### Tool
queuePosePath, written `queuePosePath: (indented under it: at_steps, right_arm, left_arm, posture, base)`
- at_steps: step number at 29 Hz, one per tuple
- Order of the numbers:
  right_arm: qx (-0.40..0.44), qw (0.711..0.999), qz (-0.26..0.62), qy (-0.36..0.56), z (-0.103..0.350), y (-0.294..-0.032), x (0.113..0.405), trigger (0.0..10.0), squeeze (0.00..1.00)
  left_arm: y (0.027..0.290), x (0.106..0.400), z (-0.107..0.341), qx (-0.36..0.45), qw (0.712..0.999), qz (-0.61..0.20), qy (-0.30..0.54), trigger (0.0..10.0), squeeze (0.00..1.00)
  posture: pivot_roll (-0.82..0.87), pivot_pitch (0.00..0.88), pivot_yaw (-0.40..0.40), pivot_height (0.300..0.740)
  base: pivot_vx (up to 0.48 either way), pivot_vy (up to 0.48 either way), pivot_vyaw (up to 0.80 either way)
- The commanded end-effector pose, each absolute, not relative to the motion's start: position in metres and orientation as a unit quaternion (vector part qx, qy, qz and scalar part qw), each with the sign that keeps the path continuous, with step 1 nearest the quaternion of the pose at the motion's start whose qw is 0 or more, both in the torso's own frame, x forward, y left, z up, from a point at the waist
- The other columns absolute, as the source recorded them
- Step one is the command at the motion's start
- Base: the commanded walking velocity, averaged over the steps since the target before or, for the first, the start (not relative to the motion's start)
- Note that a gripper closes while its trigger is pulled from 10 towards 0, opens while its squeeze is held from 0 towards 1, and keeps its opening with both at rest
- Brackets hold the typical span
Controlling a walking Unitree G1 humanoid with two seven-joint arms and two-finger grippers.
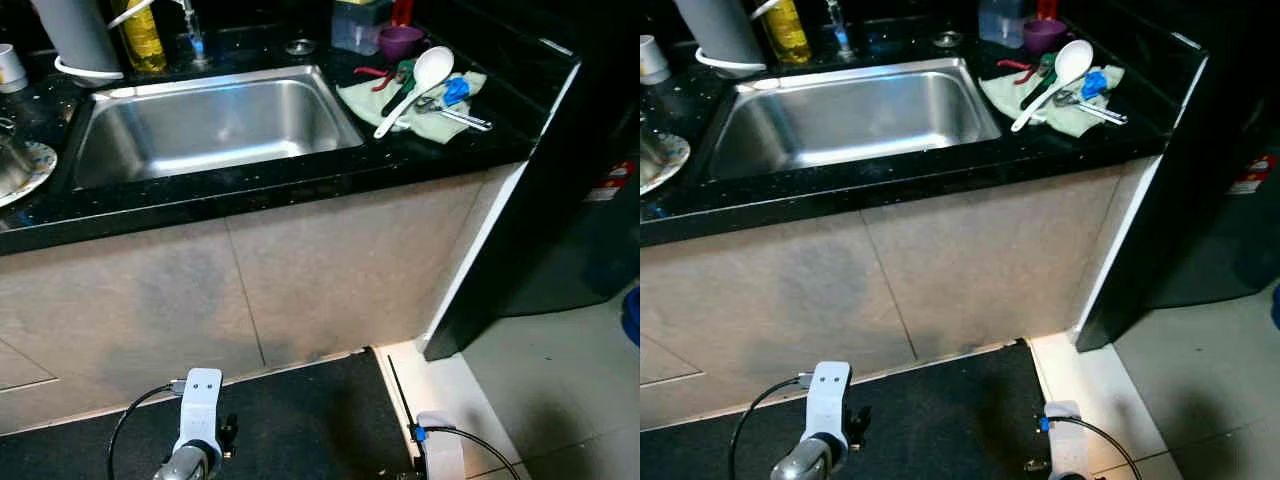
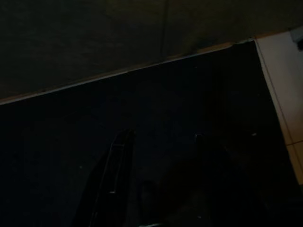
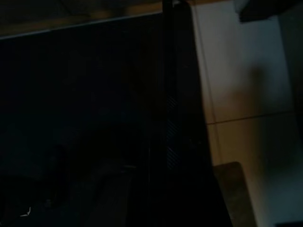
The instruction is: Kitchen organization
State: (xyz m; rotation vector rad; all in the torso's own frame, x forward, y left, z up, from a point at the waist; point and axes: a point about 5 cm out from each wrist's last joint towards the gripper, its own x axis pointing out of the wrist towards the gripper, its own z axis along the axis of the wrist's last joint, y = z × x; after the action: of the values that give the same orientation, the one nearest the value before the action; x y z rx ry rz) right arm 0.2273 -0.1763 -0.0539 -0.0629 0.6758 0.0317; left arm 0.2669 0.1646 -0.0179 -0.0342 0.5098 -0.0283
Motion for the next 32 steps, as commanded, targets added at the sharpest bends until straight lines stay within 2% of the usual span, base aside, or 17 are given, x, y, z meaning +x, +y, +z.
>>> queuePosePath:
  at_steps: [1, 10, 12, 16, 19, 21, 22, 23, 24, 26, 27, 28, 29, 30, 32]
  right_arm:
    - [-0.026, 0.937, 0.025, 0.348, -0.061, -0.169, 0.218, 10.0, 0.00]
    - [-0.025, 0.937, 0.024, 0.348, -0.061, -0.168, 0.218, 10.0, 0.00]
    - [-0.026, 0.944, 0.027, 0.329, -0.057, -0.170, 0.223, 10.0, 0.00]
    - [-0.025, 0.960, 0.040, 0.276, -0.042, -0.173, 0.237, 10.0, 0.00]
    - [0.007, 0.985, 0.035, 0.170, -0.008, -0.179, 0.266, 10.0, 0.00]
    - [0.016, 0.989, 0.037, 0.141, 0.002, -0.180, 0.272, 10.0, 0.00]
    - [0.035, 0.996, 0.058, 0.058, 0.036, -0.178, 0.290, 10.0, 0.00]
    - [0.035, 0.996, 0.058, 0.058, 0.036, -0.178, 0.290, 10.0, 0.00]
    - [0.049, 0.995, 0.081, -0.011, 0.070, -0.173, 0.304, 10.0, 0.00]
    - [0.061, 0.990, 0.107, -0.071, 0.105, -0.167, 0.315, 10.0, 0.00]
    - [0.061, 0.990, 0.107, -0.071, 0.105, -0.167, 0.315, 10.0, 0.00]
    - [0.070, 0.982, 0.129, -0.115, 0.134, -0.163, 0.323, 10.0, 0.00]
    - [0.070, 0.982, 0.129, -0.115, 0.134, -0.163, 0.323, 10.0, 0.00]
    - [0.079, 0.975, 0.148, -0.148, 0.160, -0.159, 0.330, 10.0, 0.00]
    - [0.086, 0.970, 0.156, -0.168, 0.177, -0.158, 0.334, 10.0, 0.00]
  left_arm:
    - [0.175, 0.259, -0.024, -0.014, 0.964, -0.001, 0.267, 10.0, 0.00]
    - [0.176, 0.260, -0.021, 0.008, 0.968, -0.006, 0.251, 10.0, 0.00]
    - [0.172, 0.266, -0.010, 0.043, 0.975, -0.037, 0.213, 10.0, 0.00]
    - [0.170, 0.271, 0.005, 0.045, 0.983, -0.055, 0.167, 10.0, 0.00]
    - [0.169, 0.278, 0.034, 0.070, 0.990, -0.073, 0.097, 10.0, 0.00]
    - [0.169, 0.281, 0.042, 0.078, 0.991, -0.076, 0.080, 10.0, 0.00]
    - [0.166, 0.288, 0.064, 0.092, 0.991, -0.094, 0.038, 10.0, 0.00]
    - [0.166, 0.288, 0.064, 0.092, 0.991, -0.094, 0.038, 10.0, 0.00]
    - [0.165, 0.296, 0.087, 0.101, 0.989, -0.104, -0.003, 10.0, 0.00]
    - [0.164, 0.304, 0.112, 0.109, 0.987, -0.105, -0.046, 10.0, 0.00]
    - [0.164, 0.304, 0.112, 0.109, 0.987, -0.105, -0.046, 10.0, 0.00]
    - [0.163, 0.311, 0.136, 0.112, 0.985, -0.100, -0.083, 10.0, 0.00]
    - [0.163, 0.311, 0.136, 0.112, 0.985, -0.100, -0.083, 10.0, 0.00]
    - [0.162, 0.317, 0.159, 0.103, 0.983, -0.096, -0.116, 10.0, 0.00]
    - [0.161, 0.321, 0.174, 0.098, 0.981, -0.096, -0.138, 10.0, 0.00]
  posture:
    - [-0.07, 0.188, 0.025, 0.740]
    - [-0.07, 0.183, 0.029, 0.740]
    - [-0.07, 0.181, 0.032, 0.740]
    - [-0.07, 0.180, 0.036, 0.740]
    - [-0.06, 0.185, 0.038, 0.740]
    - [-0.06, 0.185, 0.038, 0.740]
    - [-0.06, 0.188, 0.038, 0.740]
    - [-0.06, 0.188, 0.038, 0.740]
    - [-0.06, 0.190, 0.039, 0.740]
    - [-0.06, 0.190, 0.039, 0.740]
    - [-0.06, 0.190, 0.039, 0.740]
    - [-0.06, 0.189, 0.040, 0.740]
    - [-0.06, 0.189, 0.040, 0.740]
    - [-0.06, 0.187, 0.039, 0.740]
    - [-0.06, 0.187, 0.039, 0.740]
  base:
    - [0.000, 0.000, 0.00]
    - [0.000, 0.000, 0.00]
    - [0.000, 0.000, 0.00]
    - [0.000, 0.000, 0.00]
    - [0.000, 0.000, 0.00]
    - [0.000, 0.000, 0.00]
    - [0.000, 0.000, 0.00]
    - [0.000, 0.000, 0.00]
    - [0.000, 0.000, 0.00]
    - [0.000, 0.000, 0.00]
    - [0.000, 0.000, 0.00]
    - [0.000, 0.000, 0.00]
    - [0.000, 0.000, 0.00]
    - [0.000, 0.000, 0.00]
    - [0.000, 0.000, 0.00]
